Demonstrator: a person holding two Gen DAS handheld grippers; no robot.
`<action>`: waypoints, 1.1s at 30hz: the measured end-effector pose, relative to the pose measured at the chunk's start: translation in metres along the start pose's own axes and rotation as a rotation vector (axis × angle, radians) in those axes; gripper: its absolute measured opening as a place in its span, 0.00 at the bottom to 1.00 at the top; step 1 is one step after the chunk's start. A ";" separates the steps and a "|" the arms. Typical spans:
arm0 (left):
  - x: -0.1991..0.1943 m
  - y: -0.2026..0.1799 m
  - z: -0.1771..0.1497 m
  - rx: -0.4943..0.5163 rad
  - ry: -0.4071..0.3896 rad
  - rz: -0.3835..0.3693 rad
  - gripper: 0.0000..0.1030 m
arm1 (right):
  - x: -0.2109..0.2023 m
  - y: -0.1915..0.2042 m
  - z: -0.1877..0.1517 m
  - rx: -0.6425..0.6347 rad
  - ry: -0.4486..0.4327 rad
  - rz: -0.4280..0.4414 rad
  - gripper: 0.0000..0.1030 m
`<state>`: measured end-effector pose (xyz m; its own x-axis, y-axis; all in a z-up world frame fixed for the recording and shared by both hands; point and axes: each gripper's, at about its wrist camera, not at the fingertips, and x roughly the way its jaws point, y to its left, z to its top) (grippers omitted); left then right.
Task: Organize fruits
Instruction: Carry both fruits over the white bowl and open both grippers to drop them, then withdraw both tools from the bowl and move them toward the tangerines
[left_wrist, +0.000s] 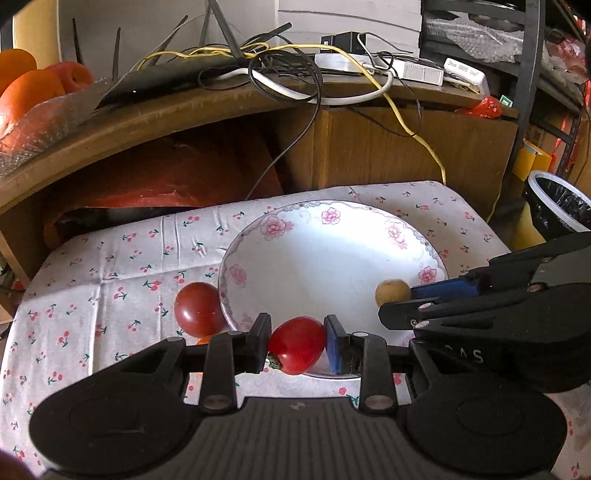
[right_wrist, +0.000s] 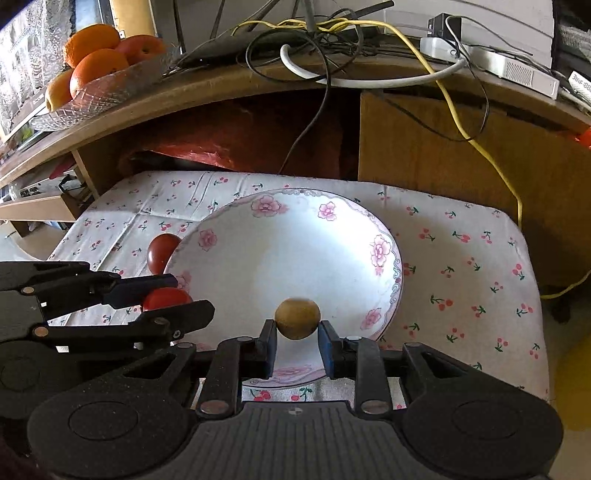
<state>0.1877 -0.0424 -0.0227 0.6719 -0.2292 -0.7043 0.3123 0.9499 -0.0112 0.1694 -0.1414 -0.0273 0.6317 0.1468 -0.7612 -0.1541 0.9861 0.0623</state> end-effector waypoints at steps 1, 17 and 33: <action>0.001 0.000 0.001 0.000 0.000 0.000 0.38 | 0.000 -0.001 0.000 0.002 0.000 0.000 0.23; 0.000 0.003 0.004 -0.007 -0.005 0.005 0.48 | -0.007 -0.006 0.000 0.024 -0.026 -0.011 0.25; -0.029 0.001 -0.002 0.022 -0.035 0.016 0.50 | -0.031 0.011 -0.006 -0.052 -0.072 -0.019 0.26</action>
<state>0.1673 -0.0341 -0.0040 0.6996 -0.2219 -0.6792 0.3160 0.9486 0.0155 0.1436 -0.1353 -0.0068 0.6873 0.1351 -0.7137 -0.1796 0.9837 0.0132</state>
